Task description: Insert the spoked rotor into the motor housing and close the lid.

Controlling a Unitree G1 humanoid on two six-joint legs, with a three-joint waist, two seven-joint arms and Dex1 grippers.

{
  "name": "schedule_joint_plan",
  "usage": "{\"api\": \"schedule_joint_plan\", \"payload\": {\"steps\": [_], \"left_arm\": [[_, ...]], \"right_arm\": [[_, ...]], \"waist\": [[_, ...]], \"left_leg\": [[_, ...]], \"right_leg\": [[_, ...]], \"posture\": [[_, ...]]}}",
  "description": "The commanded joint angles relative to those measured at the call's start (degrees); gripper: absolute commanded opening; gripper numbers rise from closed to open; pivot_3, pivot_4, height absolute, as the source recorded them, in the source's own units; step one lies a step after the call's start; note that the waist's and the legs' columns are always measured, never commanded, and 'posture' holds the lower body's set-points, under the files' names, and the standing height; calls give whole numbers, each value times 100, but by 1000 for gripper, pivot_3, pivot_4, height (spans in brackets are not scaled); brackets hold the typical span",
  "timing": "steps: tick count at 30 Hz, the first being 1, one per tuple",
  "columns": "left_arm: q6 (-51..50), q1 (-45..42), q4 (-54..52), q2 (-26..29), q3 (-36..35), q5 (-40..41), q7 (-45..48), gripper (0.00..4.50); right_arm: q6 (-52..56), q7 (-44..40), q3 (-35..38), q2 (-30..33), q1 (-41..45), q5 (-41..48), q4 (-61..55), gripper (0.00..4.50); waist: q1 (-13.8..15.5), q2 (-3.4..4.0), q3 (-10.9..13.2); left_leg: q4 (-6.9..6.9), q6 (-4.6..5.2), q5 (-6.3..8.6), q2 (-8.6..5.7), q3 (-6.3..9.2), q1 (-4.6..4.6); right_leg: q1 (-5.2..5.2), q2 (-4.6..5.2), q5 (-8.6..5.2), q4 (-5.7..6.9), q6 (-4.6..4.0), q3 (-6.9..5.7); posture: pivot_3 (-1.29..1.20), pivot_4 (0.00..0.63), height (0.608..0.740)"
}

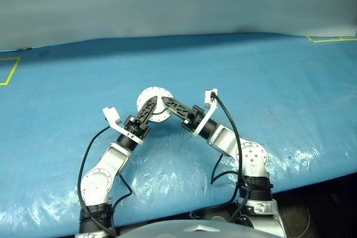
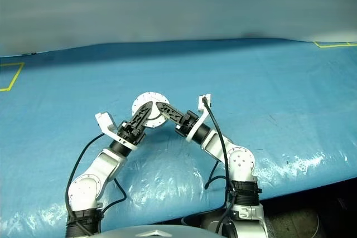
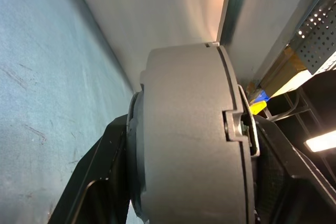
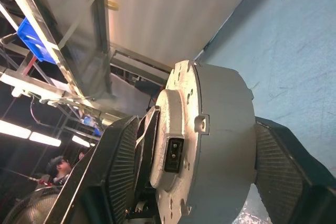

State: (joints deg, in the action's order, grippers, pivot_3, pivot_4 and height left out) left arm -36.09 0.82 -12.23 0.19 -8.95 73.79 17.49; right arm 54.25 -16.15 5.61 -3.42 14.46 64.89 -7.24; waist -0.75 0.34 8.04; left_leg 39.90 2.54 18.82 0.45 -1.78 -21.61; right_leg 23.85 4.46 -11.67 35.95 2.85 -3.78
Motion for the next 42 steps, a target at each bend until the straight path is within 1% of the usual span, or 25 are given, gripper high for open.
{"api": "schedule_joint_plan", "payload": {"steps": [1, 6, 8, 10, 16, 21, 27, 30, 32, 33, 36, 39, 42], "left_arm": [[163, -229, -253, 42, -138, -100, -80, 2866], [580, -572, 31, 197, -691, -298, -313, 2866], [620, -647, 93, 409, -666, -665, -316, 2866], [703, -701, 141, 458, -748, -727, -290, 2866], [878, -867, 417, 440, -1117, -794, -300, 2866], [1165, -995, 717, 535, -1337, -1190, -341, 2866], [1557, -1153, 1199, 615, -1464, -2000, -701, 2866], [1860, -1150, 1393, 621, -1390, -2689, -1015, 2866], [1924, -1152, 1502, 584, -1443, -2858, -1166, 3283], [1935, -1099, 1461, 590, -1439, -2844, -1012, 3469], [1954, -1054, 1433, 651, -1529, -2950, -1068, 4462], [1984, -1055, 1516, 737, -1747, -3087, -1337, 4489], [2173, -1021, 1653, 975, -2088, -3342, -1635, 4489]], "right_arm": [[93, -150, -163, -118, 208, 281, -273, 3164], [6, -59, -100, -60, 178, 112, -269, 3164], [-34, -9, -117, 17, 139, -56, -239, 3164], [-63, -46, -99, 69, 71, -81, -286, 3164], [-134, -19, -90, 171, -24, -164, -430, 3164], [-189, 39, -92, 227, -46, -225, -461, 3164], [-222, 18, -253, 269, -67, -444, -487, 3164], [-225, 28, -295, 264, -62, -510, -465, 3164], [-233, 8, -326, 278, -60, -563, -461, 3200], [-234, -3, -331, 280, -56, -578, -452, 3200], [-237, -48, -379, 300, -54, -675, -442, 3200], [-246, -101, -454, 311, -69, -778, -446, 3200], [-269, -160, -534, 305, -95, -879, -440, 3200]], "waist": [[1, 0, 0], [0, 0, 0], [0, 0, 0], [-10, 1, -1], [12, -3, 2], [-3, -5, 2], [-3, -6, 3], [5, -13, 7], [13, -14, 6], [15, -15, 6], [9, -15, 6], [-4, -15, 6], [-11, -15, 5]], "left_leg": [[0, 0, 0, 0, 0, 0], [1, -1, -1, 0, 1, 1], [0, -2, -1, 0, 1, 1], [0, -2, -1, -2, -1, 2], [0, -2, -1, -2, 0, -1], [2, -3, -2, -2, -1, 1], [1, -3, -2, -2, -1, 1], [1, -3, -2, -2, -2, 0], [1, -3, -2, -2, 0, 1], [2, -3, -2, -2, 0, 1], [4, -4, -2, -2, -1, 1], [4, -4, -2, 0, 0, 1], [4, -6, -3, 1, 0, 3]], "right_leg": [[0, 0, 0, 0, 0, 0], [0, -1, 1, 1, 0, 0], [0, -1, 1, 1, 0, 0], [0, -1, 1, 0, 0, 1], [-1, 0, 2, -3, 2, -2], [-1, -1, 3, -1, 3, -2], [-1, -1, 3, -1, 4, -1], [-1, -1, 3, -2, 4, -2], [-3, -1, 3, -2, 4, -3], [-4, 0, 4, -2, 5, -4], [-4, 1, 5, -1, 6, -3], [-4, 0, 5, -1, 6, -4], [-3, 0, 5, 1, 6, -4]], "posture": [[0, 150, 740], [0, 150, 740], [0, 150, 740], [0, 150, 740], [0, 150, 740], [0, 150, 740], [0, 150, 740], [0, 150, 740], [0, 150, 740], [0, 150, 740], [0, 150, 740], [0, 150, 740], [0, 150, 740]]}}
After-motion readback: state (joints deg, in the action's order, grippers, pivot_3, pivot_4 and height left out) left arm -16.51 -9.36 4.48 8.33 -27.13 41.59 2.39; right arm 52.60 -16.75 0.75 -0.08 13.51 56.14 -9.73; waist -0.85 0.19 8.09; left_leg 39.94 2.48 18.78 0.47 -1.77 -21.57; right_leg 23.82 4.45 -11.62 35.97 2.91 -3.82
